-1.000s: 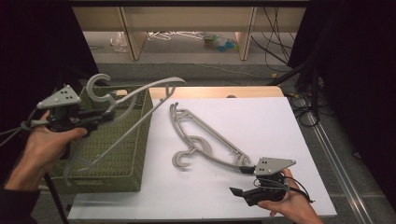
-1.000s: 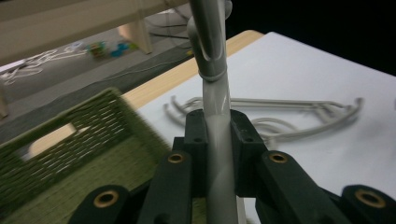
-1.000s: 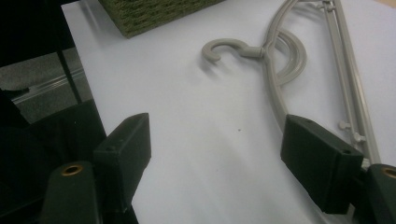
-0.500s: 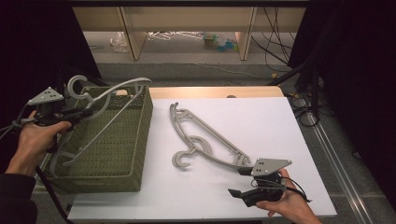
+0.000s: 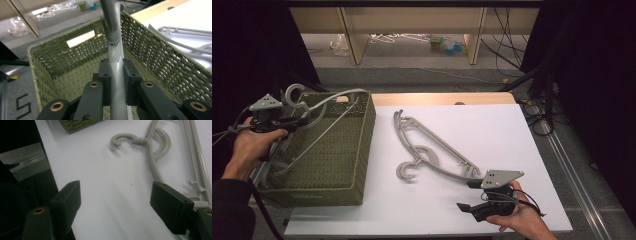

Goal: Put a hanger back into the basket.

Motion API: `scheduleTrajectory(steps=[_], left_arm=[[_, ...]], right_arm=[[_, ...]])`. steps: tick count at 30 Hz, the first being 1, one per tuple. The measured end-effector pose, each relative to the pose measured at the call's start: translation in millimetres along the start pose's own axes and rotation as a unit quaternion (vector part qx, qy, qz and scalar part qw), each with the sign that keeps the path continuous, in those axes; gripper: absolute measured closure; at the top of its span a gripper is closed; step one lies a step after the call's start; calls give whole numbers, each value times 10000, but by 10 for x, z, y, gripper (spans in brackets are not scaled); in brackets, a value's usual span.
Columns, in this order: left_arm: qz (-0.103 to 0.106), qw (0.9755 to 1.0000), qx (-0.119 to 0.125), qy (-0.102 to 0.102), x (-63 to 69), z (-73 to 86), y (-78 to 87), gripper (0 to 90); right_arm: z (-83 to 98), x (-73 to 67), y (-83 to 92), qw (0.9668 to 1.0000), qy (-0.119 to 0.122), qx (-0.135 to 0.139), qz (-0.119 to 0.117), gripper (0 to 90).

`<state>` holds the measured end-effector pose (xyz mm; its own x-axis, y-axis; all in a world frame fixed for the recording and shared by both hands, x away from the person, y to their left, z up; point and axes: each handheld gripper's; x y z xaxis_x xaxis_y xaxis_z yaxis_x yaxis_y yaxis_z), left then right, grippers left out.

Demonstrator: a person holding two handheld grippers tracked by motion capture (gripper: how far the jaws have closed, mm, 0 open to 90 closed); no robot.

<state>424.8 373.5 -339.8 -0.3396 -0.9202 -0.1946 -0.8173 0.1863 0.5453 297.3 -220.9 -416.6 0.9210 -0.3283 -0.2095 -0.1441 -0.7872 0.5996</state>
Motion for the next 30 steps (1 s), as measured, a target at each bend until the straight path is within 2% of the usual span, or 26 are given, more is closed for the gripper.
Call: scheduleTrajectory(steps=[1, 2, 3, 4, 5, 6, 10, 11, 12, 14, 16, 17, 19, 21, 22, 24, 26, 27, 28, 29, 30], left_arm=[[11, 9996, -157, -247, -26, 17, -6, 791], [34, 9996, -182, -195, -9, 39, -31, 790], [81, 9993, -228, -283, -15, 67, -64, 790], [83, 9997, -194, -87, 18, 97, -96, 790], [137, 9996, -156, -181, 12, 118, -129, 790], [120, 9997, -210, -55, 36, 140, -146, 790], [149, 9989, -394, -217, 43, 177, -266, 789], [176, 9982, -464, -339, 37, 193, -307, 789], [193, 9963, -646, -533, 30, 216, -350, 789], [157, 9957, -842, -365, 80, 272, -414, 788], [164, 9952, -937, -243, 113, 339, -494, 788], [111, 9940, -1069, -210, 127, 370, -521, 787], [-27, 9919, -1270, -21, 135, 449, -563, 787], [-158, 9926, -1195, 140, 65, 531, -584, 782], [-201, 9922, -1214, 177, 42, 552, -580, 779], [-294, 9915, -1255, 163, 12, 571, -569, 773], [-375, 9936, -1049, 199, -33, 591, -559, 722], [-366, 9943, -1001, 69, -63, 592, -551, 722], [-386, 9945, -959, 132, -70, 598, -534, 714], [-483, 9916, -1178, 226, -68, 580, -484, 678], [-543, 9913, -1162, 298, -69, 572, -456, 619]], right_arm=[[0, 3, 0, 10000, -1, -16, -17, 259], [0, 4, -1, 10000, -5, -20, -18, 259], [0, 4, -2, 10000, -4, -21, -21, 259], [0, 4, -3, 10000, -1, -20, -22, 259], [1, 4, -4, 10000, 6, -25, -19, 259], [2, 5, -4, 10000, 6, -28, -28, 259], [7, 11, -14, 10000, -24, -30, -15, 259], [8, 11, -18, 10000, -19, -35, -10, 259], [9, 8, -18, 10000, -22, -46, -21, 259], [7, 3, -18, 10000, -24, -42, -30, 259], [7, 4, -15, 10000, -22, -39, -27, 259], [9, 6, -15, 10000, -20, -36, -26, 259], [12, 9, -17, 10000, -29, -39, -15, 259], [15, 11, -23, 10000, -46, -45, -37, 259], [15, 11, -28, 9999, -63, -66, -59, 259], [17, 11, -34, 9999, -59, -77, -67, 259], [19, 9, -42, 9999, -57, -74, -66, 259], [20, 11, -43, 9999, -61, -77, -68, 259], [21, 11, -43, 9999, -69, -79, -66, 259], [24, 15, -44, 9999, -55, -72, -56, 259], [27, 19, -44, 9999, -48, -75, -48, 259]])
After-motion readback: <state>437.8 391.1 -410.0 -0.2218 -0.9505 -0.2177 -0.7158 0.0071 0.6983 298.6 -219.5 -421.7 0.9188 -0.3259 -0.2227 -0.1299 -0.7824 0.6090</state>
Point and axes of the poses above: each handheld gripper's, and its own axes: y roughly backward along the jaws, z roughly out of its underside, x roughly to its right, and after that the axes turned 12 degrees about -z, right-handed
